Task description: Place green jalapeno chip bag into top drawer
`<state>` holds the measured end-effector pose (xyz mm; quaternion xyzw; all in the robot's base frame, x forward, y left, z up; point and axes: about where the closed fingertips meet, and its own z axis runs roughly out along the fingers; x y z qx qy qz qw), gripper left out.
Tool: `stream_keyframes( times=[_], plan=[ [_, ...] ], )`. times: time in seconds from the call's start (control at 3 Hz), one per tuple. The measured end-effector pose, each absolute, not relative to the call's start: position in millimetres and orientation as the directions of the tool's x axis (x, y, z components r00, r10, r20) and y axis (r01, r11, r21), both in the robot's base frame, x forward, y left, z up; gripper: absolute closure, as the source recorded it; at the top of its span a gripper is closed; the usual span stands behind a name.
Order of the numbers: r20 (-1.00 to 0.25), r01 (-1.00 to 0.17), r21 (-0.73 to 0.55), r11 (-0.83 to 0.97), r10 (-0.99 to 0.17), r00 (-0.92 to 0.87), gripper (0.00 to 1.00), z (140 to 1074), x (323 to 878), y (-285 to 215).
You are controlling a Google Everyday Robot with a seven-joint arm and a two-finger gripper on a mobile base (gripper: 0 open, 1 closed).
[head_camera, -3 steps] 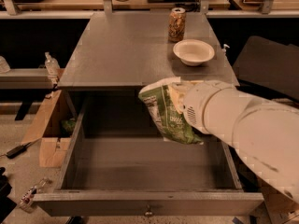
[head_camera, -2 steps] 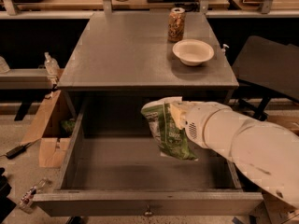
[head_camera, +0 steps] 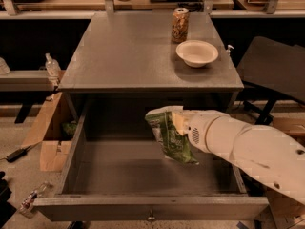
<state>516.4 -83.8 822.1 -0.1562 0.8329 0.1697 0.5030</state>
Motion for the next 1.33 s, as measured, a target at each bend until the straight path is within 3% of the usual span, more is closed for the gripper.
stream_keyframes(
  times=[1.0,1.33],
  plan=[
    [-0.894,-0.437,0.112,0.893,-0.101,-0.436,0.01,827.9,515.2,-79.7],
    [-0.894,-0.437,0.111,0.892,-0.102,-0.435,0.00,828.4,515.1,-79.4]
  ],
)
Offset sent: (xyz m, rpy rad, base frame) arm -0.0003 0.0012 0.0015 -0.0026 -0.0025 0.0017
